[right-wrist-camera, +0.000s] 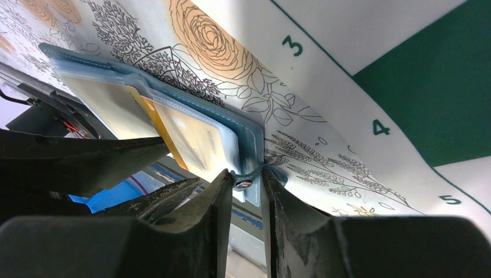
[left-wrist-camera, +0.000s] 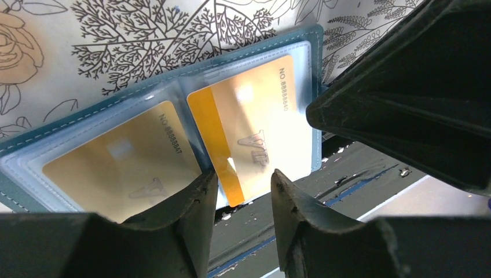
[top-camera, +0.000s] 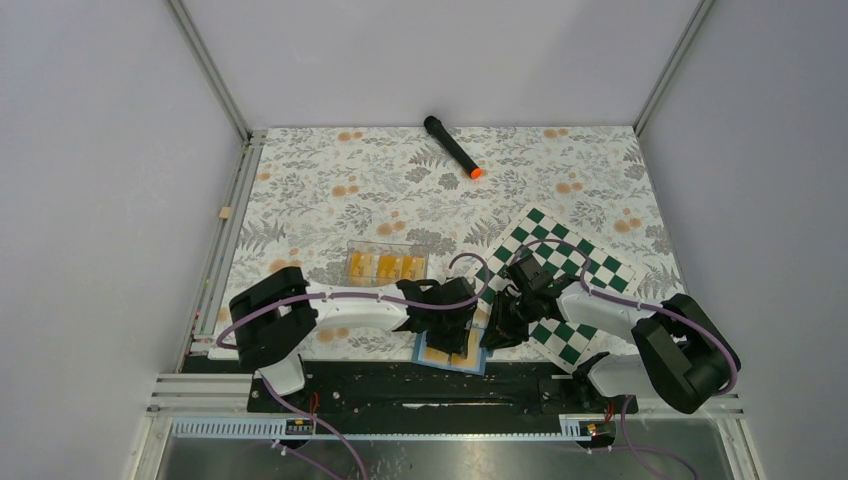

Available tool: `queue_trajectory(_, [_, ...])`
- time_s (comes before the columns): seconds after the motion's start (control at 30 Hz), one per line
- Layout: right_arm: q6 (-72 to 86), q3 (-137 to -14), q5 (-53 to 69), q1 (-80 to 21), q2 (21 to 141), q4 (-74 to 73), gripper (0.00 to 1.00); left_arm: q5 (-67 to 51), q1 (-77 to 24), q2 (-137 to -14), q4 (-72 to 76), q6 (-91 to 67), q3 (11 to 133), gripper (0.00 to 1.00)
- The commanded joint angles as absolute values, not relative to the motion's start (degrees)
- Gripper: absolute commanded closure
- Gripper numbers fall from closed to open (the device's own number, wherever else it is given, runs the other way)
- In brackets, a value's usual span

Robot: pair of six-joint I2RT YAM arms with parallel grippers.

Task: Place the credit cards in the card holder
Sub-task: Insert the credit card into the card holder.

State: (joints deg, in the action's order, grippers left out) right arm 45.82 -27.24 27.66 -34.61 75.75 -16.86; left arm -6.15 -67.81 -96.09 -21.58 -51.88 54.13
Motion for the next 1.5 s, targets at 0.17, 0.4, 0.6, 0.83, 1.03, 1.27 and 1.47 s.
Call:
queue_trajectory(0.17, [44.2,-26.0,26.5,-35.2,76.8,-15.8,0.7,-5.4,-69.2,-96.1,-21.1,-48.8,56.4,0.6])
queue_trajectory(0.4, [44.0,-26.2,27.3,-35.2,76.1,-15.1,0.69,-9.7,-69.3,-95.0,-14.4,-47.9,54.6,0.54])
queue_trajectory(0.6, [44.0,-26.5,27.2,-35.2,72.9,-15.6,0.66,-8.8,-69.3,-94.7,-15.5,-47.8,55.0,0.53])
queue_trajectory(0.83, [42.8,-27.1,25.6,-35.2,71.9,-17.6,0.65,3.9,-69.5,-89.0,-27.1,-47.4,56.6,0.46])
queue_trajectory(1.03, [41.1,-28.7,23.6,-35.2,70.6,-21.0,0.64,11.3,-69.0,-80.5,-30.9,-50.1,53.0,0.33])
queue_trajectory(1.27, [39.1,-31.6,22.4,-35.3,69.0,-24.1,0.63,-2.6,-62.5,-67.1,-10.6,-57.8,33.9,0.35])
queue_trajectory(1.47, [38.8,-34.3,23.1,-37.1,70.1,-24.4,0.78,-12.0,-54.7,-58.8,11.5,-68.3,17.5,0.43])
